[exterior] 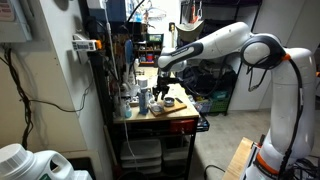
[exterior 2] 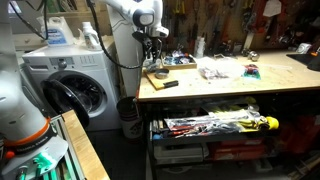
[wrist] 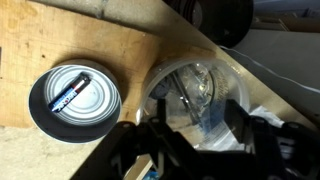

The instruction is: Pick up the clear lunch box and put it on the wooden board, pick up the object from the clear lunch box and put it on the table, pick up the silver bowl and put it in the clear lunch box

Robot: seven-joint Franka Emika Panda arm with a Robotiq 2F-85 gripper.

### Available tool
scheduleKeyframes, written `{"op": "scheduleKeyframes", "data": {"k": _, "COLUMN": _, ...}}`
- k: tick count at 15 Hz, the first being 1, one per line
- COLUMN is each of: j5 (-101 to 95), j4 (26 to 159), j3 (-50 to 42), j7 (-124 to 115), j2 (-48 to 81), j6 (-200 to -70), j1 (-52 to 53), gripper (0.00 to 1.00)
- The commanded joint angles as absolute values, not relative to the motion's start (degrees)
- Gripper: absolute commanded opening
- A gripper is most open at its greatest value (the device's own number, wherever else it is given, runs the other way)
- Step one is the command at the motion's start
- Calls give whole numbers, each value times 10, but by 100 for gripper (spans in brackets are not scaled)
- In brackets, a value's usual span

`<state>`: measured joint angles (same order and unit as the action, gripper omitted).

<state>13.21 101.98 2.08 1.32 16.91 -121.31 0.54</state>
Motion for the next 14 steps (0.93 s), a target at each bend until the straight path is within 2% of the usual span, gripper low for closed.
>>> {"op": "scheduleKeyframes", "data": {"k": 1, "j5": 106, "j4": 1014, "j3": 20, "j7": 4, "j2": 187, "j6": -1224, "j1": 12, "gripper": 69}}
{"op": "scheduleKeyframes", "data": {"k": 5, "j5": 97, "j4": 1015, "j3": 22, "j7": 8, "j2": 198, "j6": -1248, "j1": 15, "gripper": 67}}
{"op": "scheduleKeyframes", "data": {"k": 6, "j5": 96, "j4": 1015, "j3": 23, "j7": 8, "j2": 200, "j6": -1255, "j1": 15, "gripper": 63}}
{"op": "scheduleKeyframes", "data": {"k": 7, "j5": 93, "j4": 1016, "j3": 23, "j7": 6, "j2": 202, "j6": -1265, "j1": 17, "gripper": 65}}
{"op": "scheduleKeyframes", "data": {"k": 8, "j5": 90, "j4": 1019, "j3": 23, "j7": 5, "j2": 203, "j6": -1276, "j1": 19, "gripper": 62}}
{"op": "scheduleKeyframes", "data": {"k": 12, "j5": 76, "j4": 1021, "j3": 25, "j7": 2, "j2": 213, "j6": -1305, "j1": 26, "gripper": 62}}
{"op": "scheduleKeyframes", "data": {"k": 13, "j5": 74, "j4": 1020, "j3": 24, "j7": -1, "j2": 216, "j6": -1308, "j1": 28, "gripper": 58}}
{"op": "scheduleKeyframes", "data": {"k": 14, "j5": 72, "j4": 1020, "j3": 24, "j7": -1, "j2": 218, "j6": -1309, "j1": 29, "gripper": 47}}
